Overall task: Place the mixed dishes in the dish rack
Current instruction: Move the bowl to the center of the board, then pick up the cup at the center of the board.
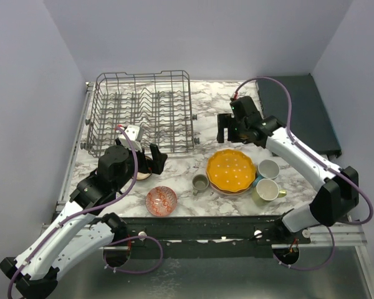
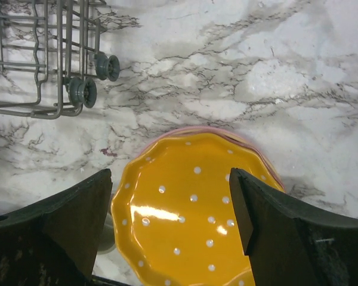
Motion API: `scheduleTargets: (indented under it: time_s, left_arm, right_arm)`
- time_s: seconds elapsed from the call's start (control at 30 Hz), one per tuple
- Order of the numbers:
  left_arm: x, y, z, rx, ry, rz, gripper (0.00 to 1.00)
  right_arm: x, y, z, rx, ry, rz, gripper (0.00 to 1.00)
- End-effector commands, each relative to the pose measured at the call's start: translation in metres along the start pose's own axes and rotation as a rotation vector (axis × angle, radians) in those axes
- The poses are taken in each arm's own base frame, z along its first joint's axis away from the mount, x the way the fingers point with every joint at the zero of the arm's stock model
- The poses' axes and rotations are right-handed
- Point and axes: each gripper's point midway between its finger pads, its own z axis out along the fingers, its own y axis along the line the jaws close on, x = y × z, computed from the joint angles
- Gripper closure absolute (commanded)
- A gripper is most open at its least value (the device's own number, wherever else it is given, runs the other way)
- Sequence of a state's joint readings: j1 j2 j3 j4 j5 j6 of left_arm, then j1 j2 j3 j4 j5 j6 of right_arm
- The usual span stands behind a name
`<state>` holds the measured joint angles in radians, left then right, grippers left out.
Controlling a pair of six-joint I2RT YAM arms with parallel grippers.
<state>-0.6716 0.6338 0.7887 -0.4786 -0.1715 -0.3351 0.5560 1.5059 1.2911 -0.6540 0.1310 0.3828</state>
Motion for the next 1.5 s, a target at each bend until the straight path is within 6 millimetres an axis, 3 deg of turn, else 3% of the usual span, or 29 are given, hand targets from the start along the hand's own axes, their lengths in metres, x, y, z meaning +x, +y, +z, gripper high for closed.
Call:
scheduleTargets:
  time_s: [0.0, 0.4, 0.6, 0.77, 1.1, 1.47]
  left_arm:
    - [0.005, -0.002, -0.002, 0.016, 0.017, 0.003, 0.01]
    - [0.005, -0.002, -0.004, 0.018, 0.020, -0.005, 0.01]
    - [0.005, -0.004, -0.005, 0.028, 0.020, -0.007, 0.01]
    - [0.005, -0.006, -0.005, 0.039, 0.023, -0.010, 0.01]
    - [0.007, -0.006, -0.004, 0.040, 0.029, -0.009, 0.01]
    - [0.008, -0.006, -0.004, 0.037, 0.032, -0.009, 0.01]
  right_arm:
    - [0.006, -0.019, -0.031, 0.092, -0.002, 0.071, 0.13]
    - [0.060, -0.069, -0.086, 0.326, 0.078, 0.274, 0.14]
    - [0.085, -0.081, -0.096, 0.373, 0.086, 0.371, 0.16]
    - [0.102, -0.093, -0.093, 0.452, 0.102, 0.423, 0.18]
    - [0.112, -0.103, -0.071, 0.525, 0.119, 0.399, 0.25]
    - [0.119, -0.112, -0.049, 0.551, 0.120, 0.395, 0.41]
